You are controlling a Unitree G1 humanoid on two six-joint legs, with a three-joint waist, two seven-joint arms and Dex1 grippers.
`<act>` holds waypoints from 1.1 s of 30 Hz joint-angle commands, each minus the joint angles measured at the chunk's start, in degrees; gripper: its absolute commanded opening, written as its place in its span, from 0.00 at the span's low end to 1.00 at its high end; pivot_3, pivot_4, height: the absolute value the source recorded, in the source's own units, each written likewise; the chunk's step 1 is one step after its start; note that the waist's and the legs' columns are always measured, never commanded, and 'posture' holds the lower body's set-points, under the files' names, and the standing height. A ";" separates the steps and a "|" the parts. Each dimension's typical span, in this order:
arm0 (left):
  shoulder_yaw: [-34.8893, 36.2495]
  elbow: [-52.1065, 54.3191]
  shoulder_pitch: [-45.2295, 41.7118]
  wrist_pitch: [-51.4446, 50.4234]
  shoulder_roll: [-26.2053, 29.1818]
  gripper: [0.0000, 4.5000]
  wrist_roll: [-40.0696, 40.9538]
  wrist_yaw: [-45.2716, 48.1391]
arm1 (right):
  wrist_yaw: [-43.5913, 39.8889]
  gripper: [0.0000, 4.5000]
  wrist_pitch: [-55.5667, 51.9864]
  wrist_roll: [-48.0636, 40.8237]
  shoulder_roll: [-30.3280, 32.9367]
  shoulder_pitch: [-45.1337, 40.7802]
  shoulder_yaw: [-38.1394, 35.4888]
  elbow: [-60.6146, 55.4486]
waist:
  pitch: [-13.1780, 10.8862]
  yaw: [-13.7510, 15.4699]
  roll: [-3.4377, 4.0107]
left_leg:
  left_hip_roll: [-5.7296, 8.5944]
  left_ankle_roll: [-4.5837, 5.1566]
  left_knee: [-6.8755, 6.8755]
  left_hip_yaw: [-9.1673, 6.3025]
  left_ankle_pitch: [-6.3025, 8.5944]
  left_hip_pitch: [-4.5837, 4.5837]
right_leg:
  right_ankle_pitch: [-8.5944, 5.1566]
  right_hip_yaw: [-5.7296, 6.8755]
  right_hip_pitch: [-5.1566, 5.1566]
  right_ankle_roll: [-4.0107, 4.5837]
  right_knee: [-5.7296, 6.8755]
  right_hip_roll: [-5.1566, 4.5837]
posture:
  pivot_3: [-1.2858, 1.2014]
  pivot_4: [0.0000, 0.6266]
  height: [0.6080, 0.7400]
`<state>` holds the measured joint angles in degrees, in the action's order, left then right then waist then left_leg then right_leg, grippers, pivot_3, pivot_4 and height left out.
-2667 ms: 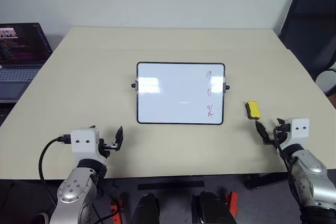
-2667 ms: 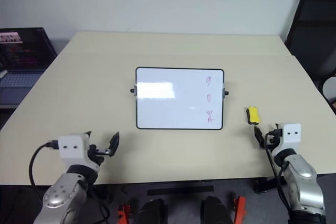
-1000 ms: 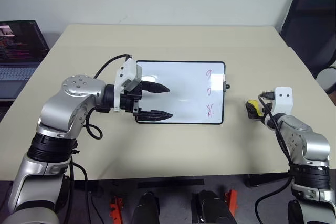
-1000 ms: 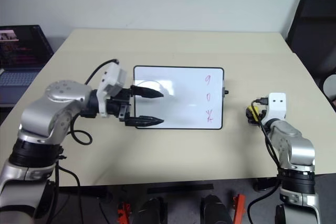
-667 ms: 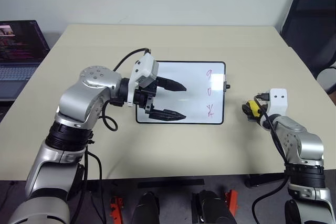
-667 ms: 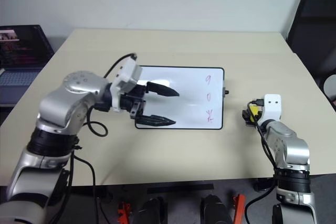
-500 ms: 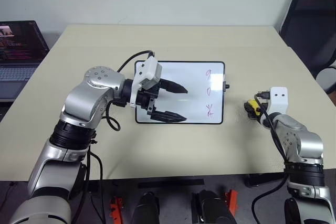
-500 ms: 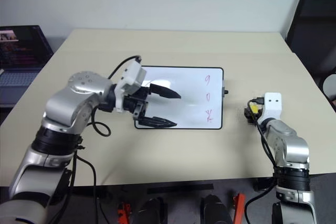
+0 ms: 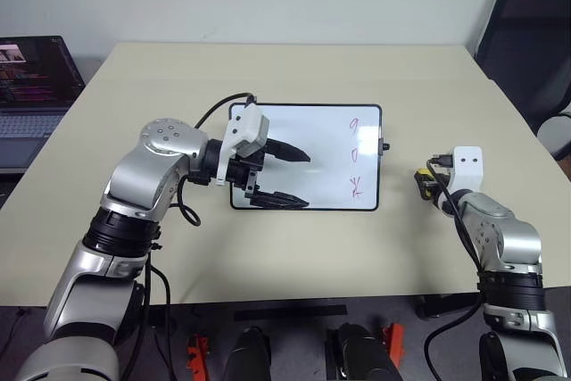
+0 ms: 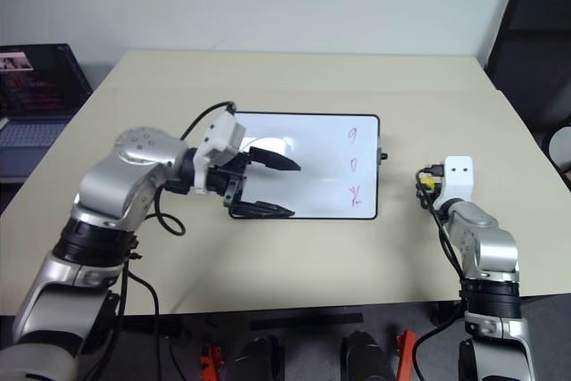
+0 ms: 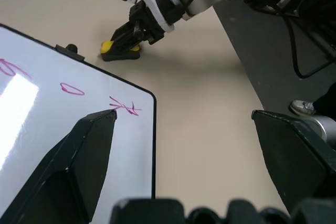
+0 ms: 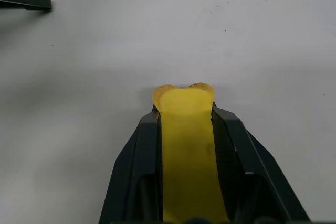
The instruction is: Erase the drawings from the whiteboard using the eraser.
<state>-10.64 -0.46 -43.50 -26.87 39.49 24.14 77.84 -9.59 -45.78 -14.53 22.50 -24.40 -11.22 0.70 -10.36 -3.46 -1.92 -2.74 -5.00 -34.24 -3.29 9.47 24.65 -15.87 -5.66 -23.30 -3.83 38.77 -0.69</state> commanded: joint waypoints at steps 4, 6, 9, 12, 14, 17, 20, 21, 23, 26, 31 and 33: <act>4.59 4.63 3.04 -2.34 3.32 1.00 -0.25 -5.18 | -7.60 0.22 -2.88 -2.24 5.33 4.31 3.53 -16.65 | -0.02 0.05 0.04 | 0.00 0.01 -0.07 -0.02 -0.01 0.00 | -0.13 -0.01 -0.01 -0.20 0.10 0.01 | 0.52 0.24 1.00; 6.10 6.50 4.60 -3.87 3.73 1.00 0.10 -8.09 | -9.40 0.22 -4.98 -3.29 7.05 5.47 4.56 -22.41 | -0.03 0.06 0.04 | 0.00 0.01 -0.10 -0.04 -0.01 0.00 | -0.13 0.00 -0.01 -0.20 0.11 0.01 | 0.52 0.24 1.00; 8.28 8.77 6.40 -6.47 3.96 1.00 0.69 -12.00 | -9.20 0.22 -7.10 -3.42 7.77 4.05 5.54 -27.68 | -0.03 0.00 0.04 | -0.02 0.02 -0.18 -0.05 -0.01 0.00 | -0.13 -0.01 -0.01 -0.20 0.14 0.03 | 0.52 0.24 1.00; 9.28 9.83 7.13 -8.44 3.72 1.00 0.98 -14.73 | -7.77 0.22 -7.05 -2.20 6.04 -0.91 7.40 -28.08 | -0.03 -0.09 0.04 | -0.03 0.03 -0.35 -0.06 -0.02 0.00 | -0.13 -0.01 0.00 -0.20 0.22 0.04 | 0.52 0.24 1.00; 9.15 10.00 7.08 -8.73 3.57 1.00 1.24 -15.11 | -7.03 0.22 -5.43 -0.38 4.78 -4.78 10.02 -25.71 | -0.03 -0.12 0.05 | -0.02 0.06 -0.46 -0.05 -0.04 0.00 | -0.10 -0.03 0.02 -0.16 0.23 0.04 | 0.52 0.24 1.00; 9.12 10.39 7.27 -8.96 3.57 1.00 1.57 -15.41 | -5.92 0.22 -2.17 2.75 2.74 -9.65 13.57 -20.28 | -0.03 -0.15 0.04 | -0.02 0.07 -0.52 -0.05 -0.05 0.00 | -0.16 -0.03 0.04 0.02 0.23 0.04 | 0.52 0.24 1.00; 9.40 10.74 7.45 -9.06 3.47 1.00 1.71 -15.99 | -5.48 0.22 0.60 5.13 1.13 -13.72 15.61 -14.78 | -0.03 0.05 0.05 | -0.02 0.07 -0.51 -0.04 -0.05 0.03 | -0.05 -0.03 0.04 -0.18 0.20 0.04 | 0.52 0.24 1.00; 9.57 10.78 7.40 -9.04 3.39 1.00 1.77 -16.28 | -5.60 0.22 1.40 5.66 0.75 -14.66 16.00 -13.43 | -0.03 0.21 0.05 | -0.02 0.07 -0.51 -0.05 -0.05 0.05 | -0.04 -0.01 0.04 -0.19 0.19 0.04 | 0.52 0.24 1.00; 10.04 10.12 6.98 -7.70 2.82 1.00 1.26 -17.41 | -6.02 0.22 3.27 6.87 0.07 -16.49 17.01 -10.80 | -0.03 0.25 0.05 | -0.02 0.07 -0.49 -0.06 -0.04 0.10 | -0.05 0.01 0.01 -0.20 0.17 0.04 | 0.52 0.24 1.00; 10.53 8.75 6.07 -6.77 1.76 1.00 1.15 -18.82 | -6.05 0.22 6.06 9.11 -0.86 -18.23 18.30 -7.00 | -0.04 0.20 0.05 | -0.02 0.07 -0.48 -0.05 -0.04 0.11 | -0.05 0.00 -0.01 -0.19 0.16 0.04 | 0.52 0.24 1.00; 10.48 7.95 5.47 -5.89 0.92 1.00 1.03 -19.72 | -8.41 0.22 7.48 11.68 -0.50 -18.59 20.92 -3.13 | -0.04 0.18 0.06 | -0.02 0.07 -0.49 -0.06 -0.04 0.10 | -0.04 0.01 -0.01 -0.20 0.19 0.04 | 0.52 0.24 1.00; 10.42 7.79 5.44 -5.70 0.95 1.00 1.05 -19.76 | -11.54 0.22 6.86 12.20 1.42 -17.12 22.62 -4.26 | -0.04 0.17 0.05 | -0.02 0.07 -0.49 -0.05 -0.04 0.10 | -0.04 -0.01 -0.01 -0.21 0.19 0.04 | 0.52 0.24 1.00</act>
<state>-1.87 6.51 -36.69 -34.00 40.37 24.98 58.14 -19.26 -38.91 -3.26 22.98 -42.09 10.61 -2.28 -10.40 -3.29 -1.86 -2.76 -4.94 -34.73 -3.36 9.42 24.75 -15.91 -5.65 -23.30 -4.03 38.96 -0.65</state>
